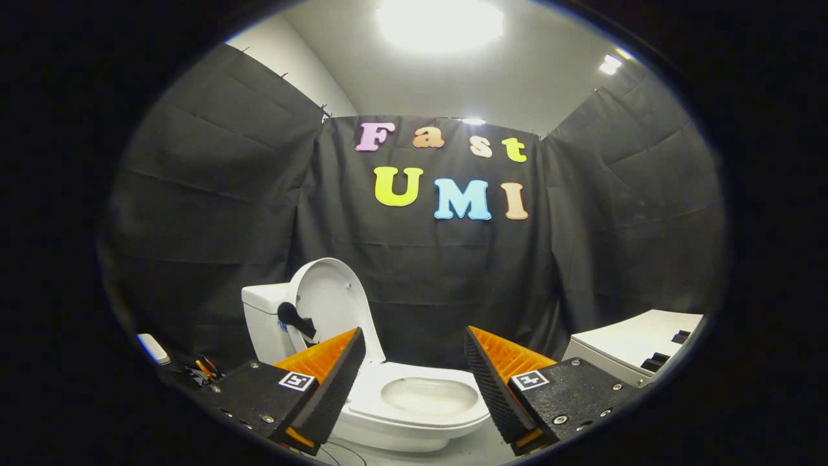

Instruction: Open the toilet lid.

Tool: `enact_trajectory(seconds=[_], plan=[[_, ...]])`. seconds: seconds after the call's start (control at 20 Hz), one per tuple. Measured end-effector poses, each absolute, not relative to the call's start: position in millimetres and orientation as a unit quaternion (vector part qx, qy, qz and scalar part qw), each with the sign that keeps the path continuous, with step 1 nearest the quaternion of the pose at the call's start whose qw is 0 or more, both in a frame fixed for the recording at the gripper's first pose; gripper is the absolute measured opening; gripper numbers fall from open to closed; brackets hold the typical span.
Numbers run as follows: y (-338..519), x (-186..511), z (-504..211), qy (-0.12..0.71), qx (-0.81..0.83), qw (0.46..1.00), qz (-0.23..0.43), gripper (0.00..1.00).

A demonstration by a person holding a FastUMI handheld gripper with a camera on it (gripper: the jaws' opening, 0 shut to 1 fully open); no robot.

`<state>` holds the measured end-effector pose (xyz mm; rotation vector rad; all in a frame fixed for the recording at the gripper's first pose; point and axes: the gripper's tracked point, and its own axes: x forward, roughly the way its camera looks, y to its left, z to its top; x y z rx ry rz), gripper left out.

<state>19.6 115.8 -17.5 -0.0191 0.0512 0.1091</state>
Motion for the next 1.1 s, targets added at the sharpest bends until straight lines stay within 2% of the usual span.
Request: enact_trajectory(seconds=[0.4,1.1], plan=[[104.6,-3.5,-32.0,0.037,0.007,0.998,0.043,0.95],[103.4,-5.5,-39.4,0.038,0.012,0.998,0.038,0.95]])
